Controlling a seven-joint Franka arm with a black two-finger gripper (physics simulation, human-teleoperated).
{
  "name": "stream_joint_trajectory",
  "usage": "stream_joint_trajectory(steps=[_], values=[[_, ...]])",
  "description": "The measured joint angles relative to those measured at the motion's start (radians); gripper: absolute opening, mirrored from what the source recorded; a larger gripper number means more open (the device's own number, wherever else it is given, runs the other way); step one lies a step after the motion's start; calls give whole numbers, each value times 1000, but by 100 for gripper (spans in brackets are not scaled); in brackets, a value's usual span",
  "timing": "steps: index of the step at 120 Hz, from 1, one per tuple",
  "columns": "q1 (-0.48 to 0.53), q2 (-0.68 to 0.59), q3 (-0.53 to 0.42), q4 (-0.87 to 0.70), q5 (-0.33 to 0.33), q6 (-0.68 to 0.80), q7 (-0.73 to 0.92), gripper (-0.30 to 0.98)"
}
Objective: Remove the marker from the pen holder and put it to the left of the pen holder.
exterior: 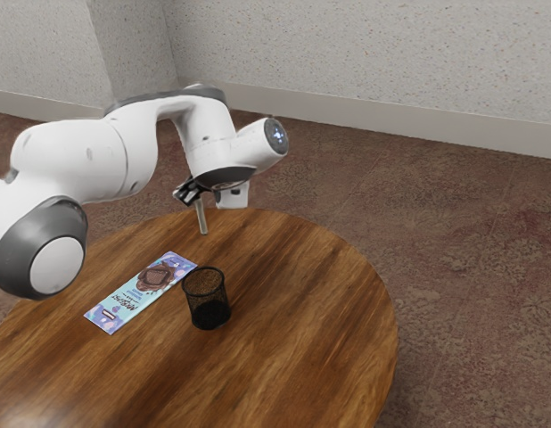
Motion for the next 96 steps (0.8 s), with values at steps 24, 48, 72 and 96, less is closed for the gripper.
stream_joint_trajectory(steps=[24,48,72,96], values=[[11,26,44,1,13,84,2,-6],[30,57,58,1,14,135,1,-7],[32,74,58,1,14,161,-2,-7],[30,75,58,-6,8,166,-2,28]])
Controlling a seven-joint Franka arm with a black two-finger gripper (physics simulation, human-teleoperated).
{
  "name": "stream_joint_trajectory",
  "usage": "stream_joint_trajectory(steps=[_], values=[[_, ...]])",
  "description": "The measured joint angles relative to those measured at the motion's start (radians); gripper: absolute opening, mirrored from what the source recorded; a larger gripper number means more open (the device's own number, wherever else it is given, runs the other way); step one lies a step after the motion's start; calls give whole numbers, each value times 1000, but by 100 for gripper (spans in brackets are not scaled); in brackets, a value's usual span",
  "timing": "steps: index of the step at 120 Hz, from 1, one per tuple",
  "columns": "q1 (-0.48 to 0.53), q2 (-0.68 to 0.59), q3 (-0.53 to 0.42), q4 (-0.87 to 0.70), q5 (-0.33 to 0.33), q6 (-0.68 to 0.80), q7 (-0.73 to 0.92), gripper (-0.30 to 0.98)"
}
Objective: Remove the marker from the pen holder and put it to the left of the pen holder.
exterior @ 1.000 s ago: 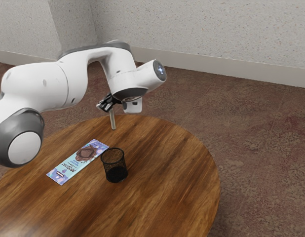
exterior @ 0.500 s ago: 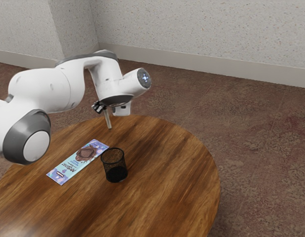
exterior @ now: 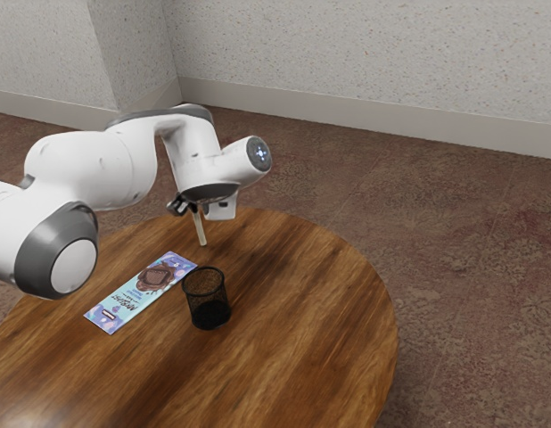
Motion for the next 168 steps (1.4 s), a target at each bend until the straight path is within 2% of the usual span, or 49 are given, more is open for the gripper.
stream_joint_trajectory(steps=[21,29,33,39,50,56,64,75,99,153,157,168], values=[[-36,-16,25,19,-2,-16,0,51],[-64,-62,42,53,-5,-69,1,56],[-70,-102,44,78,-28,-104,2,58],[-70,-207,46,93,-133,-150,5,60],[-60,-412,39,42,-443,-253,-17,63],[-44,-507,39,-49,-577,-302,-64,64],[-34,-550,40,-118,-687,-353,-130,65],[-17,-557,41,-142,-766,-400,-210,67],[2,-535,41,-146,-822,-448,-348,68],[6,-532,36,-141,-838,-457,-534,69],[10,-576,23,-130,-836,-454,-550,68],[122,-658,-131,-111,-812,-450,-613,69]])
